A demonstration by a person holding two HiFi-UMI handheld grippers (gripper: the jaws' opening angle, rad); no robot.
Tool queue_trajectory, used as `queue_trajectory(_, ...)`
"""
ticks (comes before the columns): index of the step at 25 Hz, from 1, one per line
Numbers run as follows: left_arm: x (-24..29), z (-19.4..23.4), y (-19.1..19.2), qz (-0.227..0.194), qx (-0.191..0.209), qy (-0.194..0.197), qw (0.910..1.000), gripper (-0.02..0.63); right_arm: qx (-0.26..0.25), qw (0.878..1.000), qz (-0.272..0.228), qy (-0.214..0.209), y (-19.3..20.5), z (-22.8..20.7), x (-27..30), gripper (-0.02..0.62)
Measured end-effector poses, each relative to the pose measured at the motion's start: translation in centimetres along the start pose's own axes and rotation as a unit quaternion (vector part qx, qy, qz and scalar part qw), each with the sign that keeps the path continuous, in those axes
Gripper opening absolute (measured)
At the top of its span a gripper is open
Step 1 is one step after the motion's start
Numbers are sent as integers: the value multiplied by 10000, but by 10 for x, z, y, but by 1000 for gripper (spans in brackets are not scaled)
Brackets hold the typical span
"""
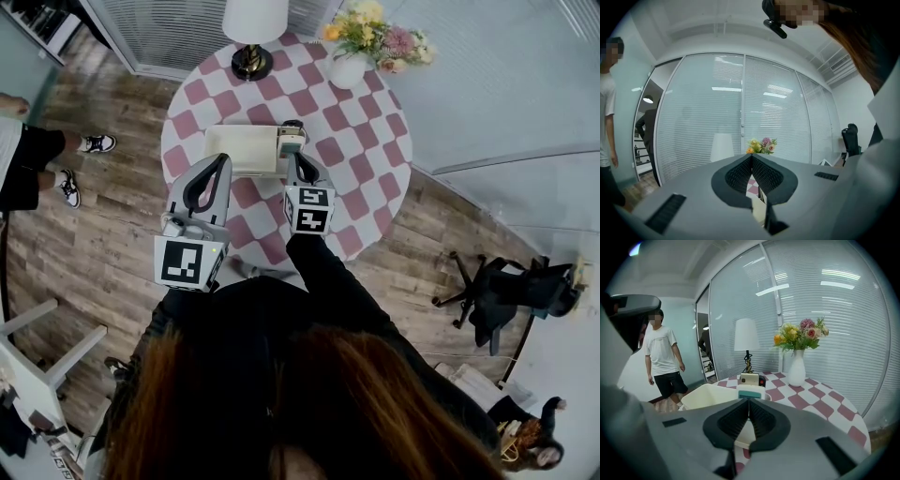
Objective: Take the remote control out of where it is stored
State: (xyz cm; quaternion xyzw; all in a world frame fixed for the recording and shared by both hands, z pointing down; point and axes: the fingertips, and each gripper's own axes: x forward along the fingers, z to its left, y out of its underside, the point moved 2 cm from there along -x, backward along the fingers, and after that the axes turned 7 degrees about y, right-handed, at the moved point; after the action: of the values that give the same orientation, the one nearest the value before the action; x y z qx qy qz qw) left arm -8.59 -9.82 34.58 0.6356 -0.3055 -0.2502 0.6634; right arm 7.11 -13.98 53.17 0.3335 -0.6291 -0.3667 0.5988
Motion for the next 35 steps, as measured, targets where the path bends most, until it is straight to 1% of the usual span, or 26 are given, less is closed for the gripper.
queue_trajectory(8, -4, -2, 2, 16, 28, 58, 10000, 9, 191, 9998, 109, 16, 8, 9, 9, 21)
queue_trajectory(9, -5, -2, 2, 18, 29, 59, 10000, 9, 219, 9997, 125, 21, 9, 10, 10, 39)
queue_trajectory(11, -5, -1, 2, 29, 34, 57, 10000, 9, 299, 9994, 157, 46, 9, 11, 11, 118)
queue_trajectory(13, -5, 0, 3, 42, 35, 51, 10000, 9, 387, 9990, 198, 96, 10, 10, 13, 172)
queue_trajectory(15, -5, 0, 4, 58, 31, 45, 10000, 9, 459, 9985, 274, 147, 11, 9, 17, 217)
queue_trajectory(17, -5, 0, 4, 65, 29, 38, 10000, 9, 502, 9979, 359, 180, 14, 9, 21, 239)
queue_trajectory(26, -11, 7, 5, 111, 27, -80, 9999, 9, 428, 9974, 448, 355, 17, 7, 37, 247)
queue_trajectory(32, -14, 11, 7, 112, 29, -115, 9999, 9, 341, 9976, 399, 453, 15, 9, 45, 247)
queue_trajectory(35, -16, 13, 7, 208, -16, -198, 9996, 9, 303, 9978, 355, 460, 14, 9, 44, 247)
